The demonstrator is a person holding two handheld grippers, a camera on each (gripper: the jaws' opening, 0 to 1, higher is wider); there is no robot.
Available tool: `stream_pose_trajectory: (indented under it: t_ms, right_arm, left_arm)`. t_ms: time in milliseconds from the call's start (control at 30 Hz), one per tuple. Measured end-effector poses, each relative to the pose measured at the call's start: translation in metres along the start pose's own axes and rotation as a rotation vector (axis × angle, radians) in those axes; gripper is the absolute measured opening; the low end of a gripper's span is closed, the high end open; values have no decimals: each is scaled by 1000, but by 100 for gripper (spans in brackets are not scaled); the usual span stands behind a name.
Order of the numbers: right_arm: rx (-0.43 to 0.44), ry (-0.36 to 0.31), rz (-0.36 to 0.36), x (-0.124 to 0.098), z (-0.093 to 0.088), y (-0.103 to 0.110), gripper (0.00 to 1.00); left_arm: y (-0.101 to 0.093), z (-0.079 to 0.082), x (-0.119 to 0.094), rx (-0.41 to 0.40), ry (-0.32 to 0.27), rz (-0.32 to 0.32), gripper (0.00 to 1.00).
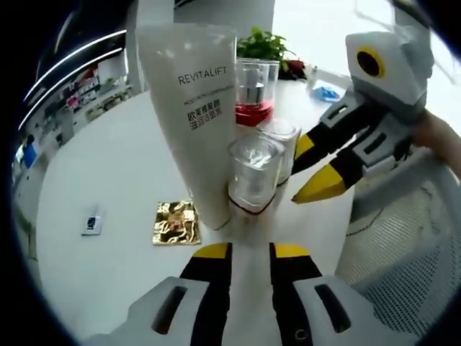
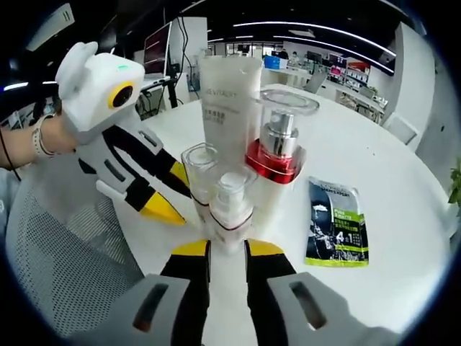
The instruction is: Arrange the skincare products in the storage area until every visible bottle or jar stands upright without overlapping.
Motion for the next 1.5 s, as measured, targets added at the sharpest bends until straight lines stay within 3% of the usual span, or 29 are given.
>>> stream_pose_trajectory:
  t_ms: [333, 600, 900, 1033, 1500]
  right_arm:
    - [34, -24, 3, -8, 1, 6, 26]
    - [25, -40, -10, -18, 14, 11, 35]
    - [17, -59, -20, -30, 29, 19, 48]
    - [4, -57, -28, -35, 33, 20, 54]
    - [-13, -72, -57, -49, 45, 21, 73]
  left_arm:
    - [6, -2, -18, 4, -13, 5, 29]
    - [11, -1, -32, 8, -30, 10, 37]
    - [21, -3, -53, -1, -34, 44, 48]
    - [26, -7, -66, 42, -2, 71, 51]
    - [37, 1, -101, 46, -17, 112, 67]
Point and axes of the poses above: the point that each gripper's makers call its tool centre point, and the gripper's own axes: x roughly forward along the fingers, y roughly to its left, z roughly out of its top, the point moved 4 cm from there along -x, roughly backward along the fingers, and after that the axes turned 9 degrees about z, right-handed, at the moved point
